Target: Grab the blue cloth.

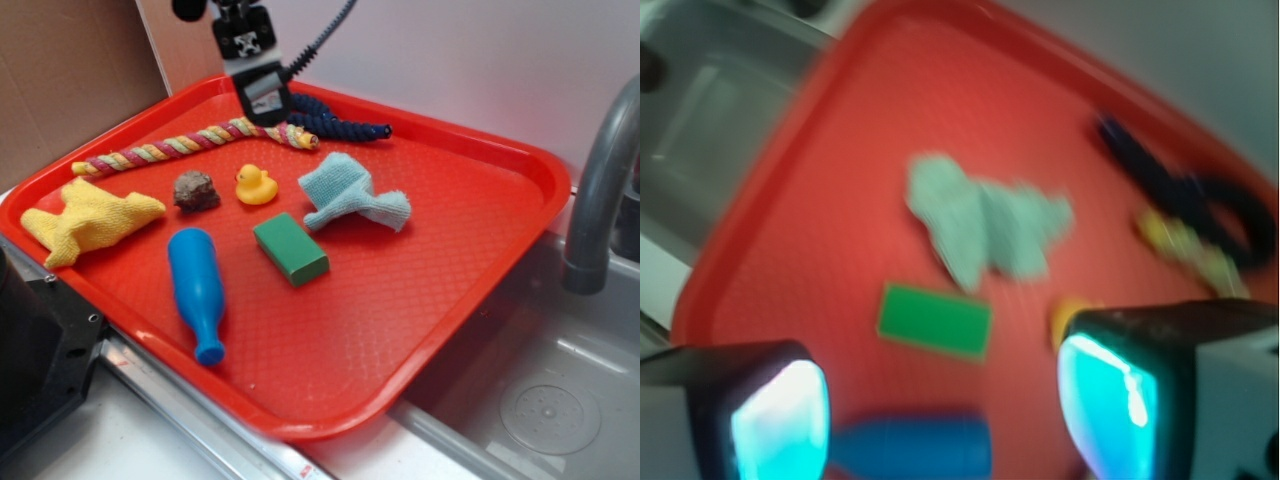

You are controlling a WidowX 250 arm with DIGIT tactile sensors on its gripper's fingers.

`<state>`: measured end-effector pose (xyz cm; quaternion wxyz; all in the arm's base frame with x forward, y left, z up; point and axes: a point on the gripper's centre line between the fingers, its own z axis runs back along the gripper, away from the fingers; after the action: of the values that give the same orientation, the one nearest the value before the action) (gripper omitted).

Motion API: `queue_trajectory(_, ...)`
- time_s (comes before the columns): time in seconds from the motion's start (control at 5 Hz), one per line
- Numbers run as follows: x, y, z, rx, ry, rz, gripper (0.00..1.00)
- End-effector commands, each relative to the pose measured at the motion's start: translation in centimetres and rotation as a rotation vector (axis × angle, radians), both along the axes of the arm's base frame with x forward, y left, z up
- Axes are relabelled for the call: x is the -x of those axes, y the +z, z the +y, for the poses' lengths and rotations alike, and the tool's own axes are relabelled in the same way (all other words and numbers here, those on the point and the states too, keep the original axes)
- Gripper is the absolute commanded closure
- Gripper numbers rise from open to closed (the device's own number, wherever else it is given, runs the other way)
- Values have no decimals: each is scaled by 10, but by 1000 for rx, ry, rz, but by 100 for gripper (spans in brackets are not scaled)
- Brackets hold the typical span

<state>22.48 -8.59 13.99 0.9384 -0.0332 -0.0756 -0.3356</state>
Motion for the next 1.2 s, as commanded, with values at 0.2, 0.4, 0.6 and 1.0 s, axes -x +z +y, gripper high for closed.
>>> queue_trajectory(0.2,-44,-80,16,-153,-63,29,0)
queue_trajectory(0.4,-53,-98,11,-92,-140,61,0)
queue_trajectory(0.6,-53,-108,9,-69,-142,92,0)
queue_trajectory(1.0,-45,-91,11,-98,-87,46,100)
